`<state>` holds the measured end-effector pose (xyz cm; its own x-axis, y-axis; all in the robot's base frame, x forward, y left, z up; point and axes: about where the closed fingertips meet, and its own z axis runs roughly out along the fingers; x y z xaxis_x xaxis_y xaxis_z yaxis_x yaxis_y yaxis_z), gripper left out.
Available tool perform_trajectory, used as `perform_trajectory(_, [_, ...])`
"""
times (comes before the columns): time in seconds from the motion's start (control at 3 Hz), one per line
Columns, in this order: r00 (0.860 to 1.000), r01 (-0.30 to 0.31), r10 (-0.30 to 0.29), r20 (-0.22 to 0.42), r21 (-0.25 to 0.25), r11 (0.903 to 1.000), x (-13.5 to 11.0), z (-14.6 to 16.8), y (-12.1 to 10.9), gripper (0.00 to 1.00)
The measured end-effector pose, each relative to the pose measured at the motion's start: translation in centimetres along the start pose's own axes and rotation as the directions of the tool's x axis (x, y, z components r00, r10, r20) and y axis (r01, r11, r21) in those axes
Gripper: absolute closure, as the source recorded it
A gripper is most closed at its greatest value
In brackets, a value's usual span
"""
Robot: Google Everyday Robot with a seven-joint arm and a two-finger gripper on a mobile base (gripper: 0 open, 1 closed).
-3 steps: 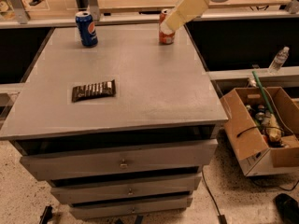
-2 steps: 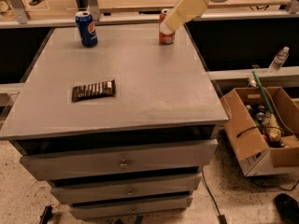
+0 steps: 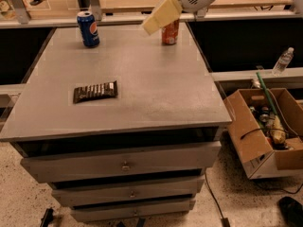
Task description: Move pepsi can near rxbar chocolate
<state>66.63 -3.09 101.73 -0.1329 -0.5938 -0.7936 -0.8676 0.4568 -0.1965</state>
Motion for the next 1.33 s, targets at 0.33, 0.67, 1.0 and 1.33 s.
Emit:
perform_trajectory(0.33, [0.996,-0.035,0.035,0.077,-0.014,0.9993,-1.5,3.8,-1.1,0.00])
perform_trajectory(0.67, [0.993,-0.039,0.041,0.110,-0.024,0.9990,-3.1,6.5,-1.8,0.00])
perform_trajectory(1.0, [0.994,-0.016,0.021,0.109,-0.043,0.9989,-4.9,9.1,-2.0,0.00])
perform_trajectory(1.33, [0.997,0.029,-0.024,0.077,-0.057,0.9980,-6.5,11.7,-1.9,0.00])
